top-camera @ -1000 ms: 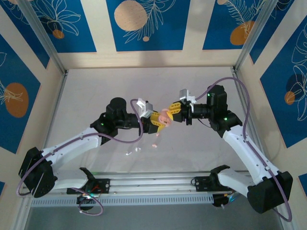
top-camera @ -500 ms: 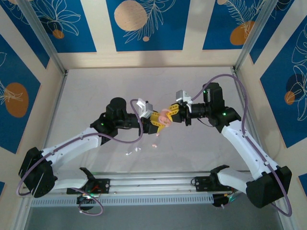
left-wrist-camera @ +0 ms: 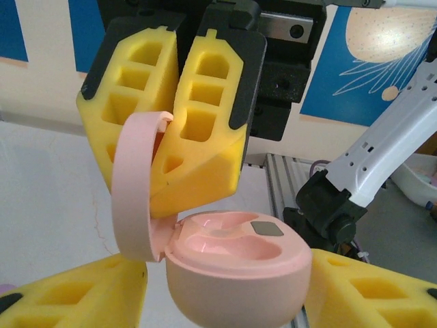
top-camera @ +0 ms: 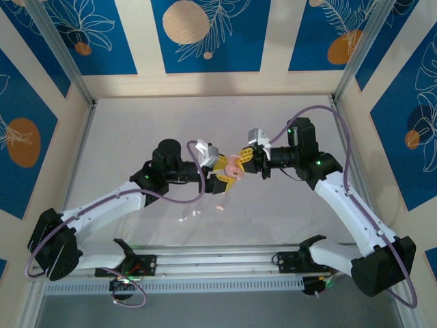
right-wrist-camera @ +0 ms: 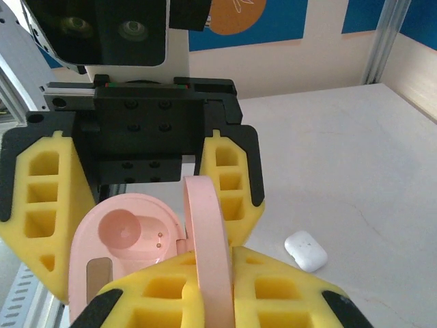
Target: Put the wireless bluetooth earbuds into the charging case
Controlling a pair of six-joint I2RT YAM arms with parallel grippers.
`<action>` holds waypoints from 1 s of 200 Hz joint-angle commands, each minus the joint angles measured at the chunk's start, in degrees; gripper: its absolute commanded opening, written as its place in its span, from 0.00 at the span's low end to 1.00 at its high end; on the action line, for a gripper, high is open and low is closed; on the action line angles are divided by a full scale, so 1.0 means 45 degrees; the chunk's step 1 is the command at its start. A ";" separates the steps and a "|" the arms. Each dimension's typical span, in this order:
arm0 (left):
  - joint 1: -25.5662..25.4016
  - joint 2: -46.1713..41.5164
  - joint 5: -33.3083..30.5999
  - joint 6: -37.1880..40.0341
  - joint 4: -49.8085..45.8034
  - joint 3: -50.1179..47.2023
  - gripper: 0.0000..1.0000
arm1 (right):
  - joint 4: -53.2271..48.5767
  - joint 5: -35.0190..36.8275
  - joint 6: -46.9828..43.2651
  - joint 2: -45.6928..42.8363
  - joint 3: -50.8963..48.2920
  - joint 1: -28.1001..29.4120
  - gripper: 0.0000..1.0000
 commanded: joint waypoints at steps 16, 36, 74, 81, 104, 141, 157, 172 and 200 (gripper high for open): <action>-0.0161 0.0184 -0.0064 -0.0320 0.0287 0.0451 0.62 | 0.0366 0.0818 0.0065 -0.0220 0.0117 0.0214 0.06; -0.0218 0.0270 -0.0204 -0.0312 0.0229 0.0515 0.62 | 0.0449 0.0974 0.0081 -0.0298 0.0054 0.0258 0.07; -0.0240 0.0268 -0.0371 -0.0300 0.0213 0.0529 0.53 | 0.0421 0.1003 0.0068 -0.0377 -0.0025 0.0296 0.07; -0.0236 0.0268 -0.0401 -0.0295 0.0221 0.0529 0.52 | 0.0412 0.1008 0.0064 -0.0397 -0.0044 0.0297 0.07; -0.0256 0.0245 -0.0494 -0.0280 0.0228 0.0530 0.47 | 0.0393 0.1004 0.0042 -0.0397 -0.0043 0.0317 0.07; -0.0278 0.0225 -0.0578 -0.0242 0.0209 0.0510 0.37 | 0.0373 0.1002 -0.0012 -0.0394 -0.0045 0.0336 0.07; -0.0279 0.0224 -0.0558 -0.0189 0.0209 0.0529 0.33 | 0.0324 0.1032 -0.0058 -0.0387 -0.0055 0.0336 0.08; -0.0267 0.0215 -0.0562 -0.0149 0.0191 0.0534 0.29 | 0.0314 0.1033 -0.0053 -0.0397 -0.0065 0.0344 0.09; -0.0271 0.0151 -0.0669 -0.0010 0.0170 0.0510 0.25 | 0.0295 0.1100 -0.0020 -0.0416 -0.0084 0.0340 0.13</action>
